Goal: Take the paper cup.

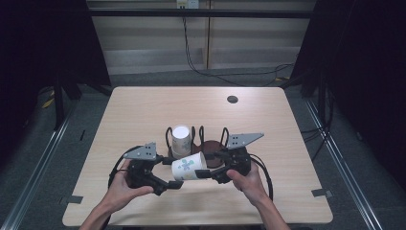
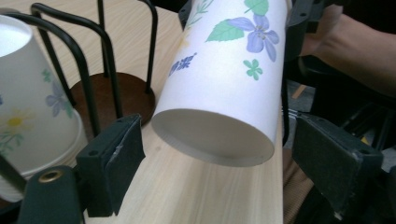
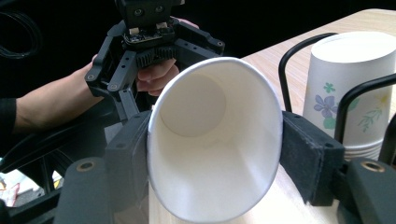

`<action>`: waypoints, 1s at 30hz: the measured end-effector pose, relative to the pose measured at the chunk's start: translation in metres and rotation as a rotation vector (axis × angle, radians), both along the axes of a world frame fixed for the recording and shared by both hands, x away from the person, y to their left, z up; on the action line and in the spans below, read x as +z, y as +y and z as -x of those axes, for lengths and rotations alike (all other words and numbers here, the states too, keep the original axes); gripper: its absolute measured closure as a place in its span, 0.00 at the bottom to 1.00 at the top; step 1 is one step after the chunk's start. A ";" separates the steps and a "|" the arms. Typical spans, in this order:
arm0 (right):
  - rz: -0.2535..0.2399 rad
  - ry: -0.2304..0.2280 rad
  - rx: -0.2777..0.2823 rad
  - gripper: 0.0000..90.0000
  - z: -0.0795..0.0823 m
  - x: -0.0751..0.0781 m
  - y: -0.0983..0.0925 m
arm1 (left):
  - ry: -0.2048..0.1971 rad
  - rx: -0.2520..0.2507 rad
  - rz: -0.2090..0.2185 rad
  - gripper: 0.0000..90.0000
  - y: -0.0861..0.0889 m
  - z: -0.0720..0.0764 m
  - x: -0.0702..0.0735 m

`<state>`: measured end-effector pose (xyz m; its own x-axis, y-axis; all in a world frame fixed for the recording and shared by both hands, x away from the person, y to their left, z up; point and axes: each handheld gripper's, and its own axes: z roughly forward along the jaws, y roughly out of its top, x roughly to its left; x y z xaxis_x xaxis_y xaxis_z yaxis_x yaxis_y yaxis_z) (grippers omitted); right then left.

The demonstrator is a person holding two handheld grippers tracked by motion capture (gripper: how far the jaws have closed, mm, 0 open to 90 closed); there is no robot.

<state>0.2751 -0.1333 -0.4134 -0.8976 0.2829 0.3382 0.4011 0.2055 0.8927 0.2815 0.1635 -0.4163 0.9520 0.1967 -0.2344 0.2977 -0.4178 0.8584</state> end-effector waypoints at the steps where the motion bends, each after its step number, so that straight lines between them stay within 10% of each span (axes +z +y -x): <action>1: 0.007 -0.001 0.000 0.34 0.000 0.000 0.000 | 0.009 0.008 0.002 0.19 0.001 0.000 0.000; 30: 0.155 0.012 -0.126 0.34 0.001 0.010 -0.030 | -0.032 0.045 -0.050 0.18 0.019 -0.005 -0.004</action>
